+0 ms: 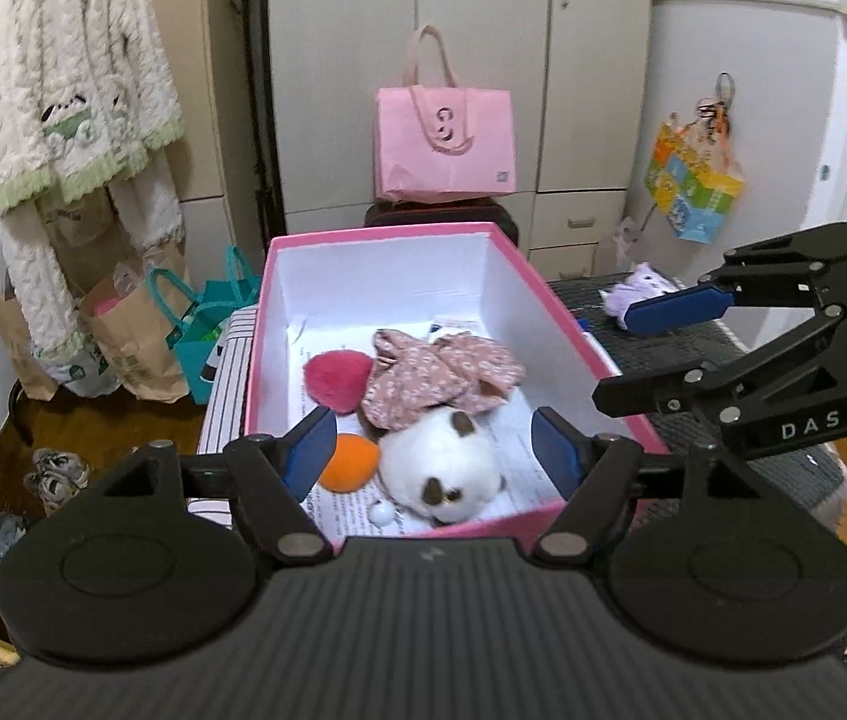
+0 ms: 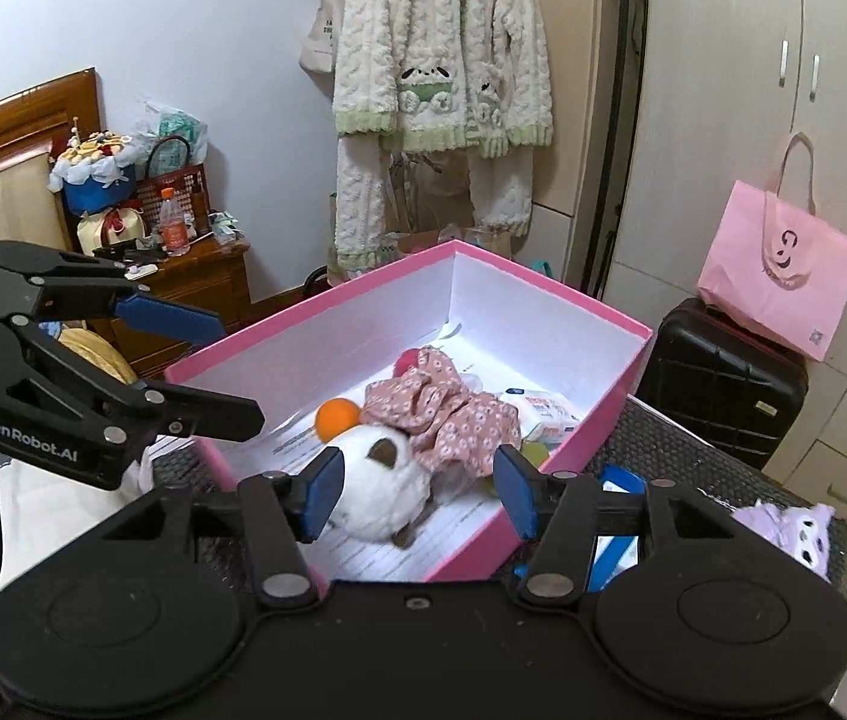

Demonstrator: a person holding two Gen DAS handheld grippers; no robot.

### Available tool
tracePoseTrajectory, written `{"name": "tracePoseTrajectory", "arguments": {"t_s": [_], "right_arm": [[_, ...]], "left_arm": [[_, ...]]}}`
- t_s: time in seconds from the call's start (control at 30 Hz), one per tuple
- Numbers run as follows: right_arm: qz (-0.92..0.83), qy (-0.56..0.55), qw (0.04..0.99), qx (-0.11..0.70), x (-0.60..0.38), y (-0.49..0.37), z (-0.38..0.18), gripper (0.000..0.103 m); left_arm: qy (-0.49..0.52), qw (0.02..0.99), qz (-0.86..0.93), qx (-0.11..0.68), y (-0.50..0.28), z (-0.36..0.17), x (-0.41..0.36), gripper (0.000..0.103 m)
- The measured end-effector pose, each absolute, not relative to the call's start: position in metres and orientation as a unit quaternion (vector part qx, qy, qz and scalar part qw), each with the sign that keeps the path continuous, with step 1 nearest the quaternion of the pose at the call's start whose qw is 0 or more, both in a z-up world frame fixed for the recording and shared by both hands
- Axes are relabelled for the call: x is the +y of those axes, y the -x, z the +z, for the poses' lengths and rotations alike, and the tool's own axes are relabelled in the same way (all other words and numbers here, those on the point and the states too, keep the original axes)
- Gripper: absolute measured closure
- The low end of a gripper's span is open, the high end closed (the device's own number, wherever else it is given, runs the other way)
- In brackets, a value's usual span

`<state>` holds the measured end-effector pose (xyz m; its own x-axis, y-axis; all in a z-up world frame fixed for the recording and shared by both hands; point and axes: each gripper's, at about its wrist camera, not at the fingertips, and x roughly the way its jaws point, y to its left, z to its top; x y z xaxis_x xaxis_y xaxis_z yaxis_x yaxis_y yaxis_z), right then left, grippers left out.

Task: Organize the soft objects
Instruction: 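Withdraw both tools from the box toward the purple plush toy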

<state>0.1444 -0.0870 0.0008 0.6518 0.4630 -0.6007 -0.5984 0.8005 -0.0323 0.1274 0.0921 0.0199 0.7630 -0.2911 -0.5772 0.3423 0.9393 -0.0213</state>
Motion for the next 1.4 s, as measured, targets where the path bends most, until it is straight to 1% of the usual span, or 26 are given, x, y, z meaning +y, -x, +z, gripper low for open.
{"name": "tracePoseTrajectory", "arguments": {"t_s": [0.1,0.53,0.63,0.87,0.97,1.0,1.03,1.1,1.17,1.23,1.33,1.4], "right_arm": [[0.291,0.118,0.904,0.292,-0.092,-0.126,0.006,0.036],[0.278,0.145,0.912,0.264,-0.118,-0.066,0.016,0.032],[0.271,0.147,0.915,0.260,-0.131,-0.057,0.015,0.032],[0.247,0.134,0.925,0.256,-0.169,-0.040,0.008,0.031],[0.240,0.129,0.927,0.258,-0.185,-0.036,0.003,0.030],[0.237,0.127,0.928,0.258,-0.191,-0.035,0.002,0.028],[0.233,0.125,0.929,0.258,-0.196,-0.036,0.000,0.020],[0.224,0.122,0.932,0.256,-0.206,-0.039,-0.002,0.010],[0.213,0.118,0.935,0.258,-0.219,-0.045,-0.006,0.010],[0.204,0.112,0.937,0.259,-0.231,-0.050,-0.010,0.010],[0.198,0.089,0.942,0.256,-0.253,-0.062,-0.018,0.010],[0.198,0.079,0.944,0.251,-0.265,-0.071,-0.024,0.010]], "left_arm": [[-0.052,0.939,-0.173,0.292,-0.113,0.026,0.088,0.029],[-0.073,0.936,-0.215,0.270,-0.068,0.039,0.060,0.021],[-0.076,0.932,-0.230,0.270,-0.064,0.040,0.049,0.017],[-0.089,0.920,-0.266,0.276,-0.059,0.040,0.015,0.015],[-0.092,0.912,-0.286,0.280,-0.060,0.040,-0.003,0.011],[-0.094,0.910,-0.292,0.280,-0.061,0.039,-0.010,0.009],[-0.096,0.908,-0.296,0.280,-0.062,0.039,-0.016,0.008],[-0.098,0.905,-0.305,0.280,-0.066,0.038,-0.030,0.008],[-0.101,0.902,-0.311,0.283,-0.072,0.037,-0.043,0.007],[-0.102,0.899,-0.314,0.287,-0.083,0.035,-0.059,0.003],[-0.104,0.900,-0.304,0.295,-0.100,0.031,-0.084,0.002],[-0.102,0.904,-0.300,0.285,-0.108,0.029,-0.098,0.002]]}}
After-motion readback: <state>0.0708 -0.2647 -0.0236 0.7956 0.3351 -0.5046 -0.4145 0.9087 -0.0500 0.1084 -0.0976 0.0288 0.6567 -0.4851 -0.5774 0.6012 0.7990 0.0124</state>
